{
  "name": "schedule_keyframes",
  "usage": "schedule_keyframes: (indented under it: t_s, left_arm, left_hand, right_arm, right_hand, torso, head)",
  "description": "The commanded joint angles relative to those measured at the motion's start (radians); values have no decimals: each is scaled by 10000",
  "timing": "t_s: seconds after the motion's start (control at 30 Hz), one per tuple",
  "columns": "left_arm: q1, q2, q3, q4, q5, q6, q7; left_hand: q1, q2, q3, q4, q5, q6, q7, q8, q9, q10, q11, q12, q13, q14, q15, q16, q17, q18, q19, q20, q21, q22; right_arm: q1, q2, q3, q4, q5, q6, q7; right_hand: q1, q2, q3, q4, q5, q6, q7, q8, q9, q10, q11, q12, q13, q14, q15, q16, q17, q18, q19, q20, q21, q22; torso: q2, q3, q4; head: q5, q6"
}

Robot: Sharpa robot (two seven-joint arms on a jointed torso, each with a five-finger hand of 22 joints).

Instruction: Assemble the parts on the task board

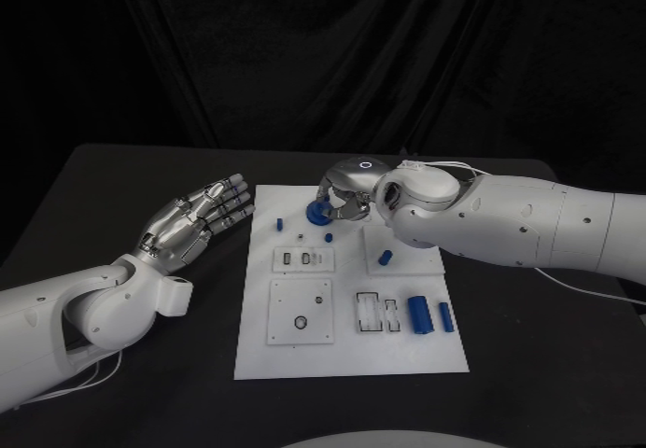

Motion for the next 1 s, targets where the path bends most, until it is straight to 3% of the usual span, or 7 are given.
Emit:
schedule_keyframes:
  t_s: [0.03, 0.23, 0.43, 0.73, 1.0]
  left_arm:
    - [-20, 6, 7, 15, -16, 157, 1269]
    - [-21, -49, 7, 43, -16, 129, 1272]
    - [-21, -151, 7, 126, -15, 79, 1259]
    - [-22, -163, 7, 152, -4, 47, 1234]
    - [-24, -65, 7, 137, 55, 98, 1207]
  left_hand:
    - [-25, -71, 54, 1, 65, 80, 275, 26, 14, 61, -8, 54, 14, 26, 47, 52, 14, -200, 55, 22, 61, 16]
    - [-25, -71, 54, 1, 65, 80, 275, 26, 14, 61, -8, 54, 14, 26, 47, 52, 14, -200, 55, 22, 61, 16]
    - [-30, -78, 63, -3, 67, 106, 281, 30, 18, 92, -1, 63, 18, 35, 49, 63, 17, -204, 56, 22, 62, 16]
    - [-30, -78, 63, -3, 67, 106, 281, 30, 18, 92, -1, 63, 18, 35, 49, 63, 17, -204, 56, 22, 62, 16]
    - [-36, -90, 74, -9, 70, 120, 283, 34, 20, 113, 6, 71, 21, 47, 50, 76, 19, -207, 59, 22, 63, 16]
  right_arm:
    - [-29, -64, 6, 40, -60, -33, -49]
    - [-25, -290, 6, 146, -60, -305, 24]
    - [165, -945, 11, 696, -60, -686, 36]
    - [648, -2568, 2, 2073, -60, -1138, 61]
    - [738, -3778, -89, 2640, 36, -1355, 173]
  right_hand:
    - [-40, -52, 30, 0, -35, 87, 0, 55, 13, 1061, -15, 27, 2633, 1049, -8, 25, 2634, 8, 856, 0, -30, 2458]
    - [-70, -62, 7, 11, -170, 110, -4, 67, 11, 1061, -16, 27, 2633, 1049, -6, 25, 2634, 3, 868, 4, -17, 2469]
    - [-194, -70, -128, 116, -887, 170, -39, 103, 2, 1061, -47, 27, 2633, 1049, -29, 25, 2634, -5, 889, -11, 2, 2488]
    - [-289, -28, -298, 310, -1483, 371, -100, 212, 21, 1061, -90, 27, 2633, 1049, -60, 25, 2634, -32, 950, -38, 71, 2543]
    - [-295, -44, -353, 378, -1544, 495, -133, 264, 32, 1061, -121, 27, 2633, 1049, -85, 25, 2634, -49, 988, -57, 117, 2576]
  torso:
    - [-1, -3, 3]
    - [0, -4, 3]
    - [-3, -1, 3]
    - [-13, 13, -26]
    - [-38, 31, -50]
  head:
    - [11, 11]
    - [33, 31]
    - [94, 105]
    - [25, 154]
    - [35, 129]
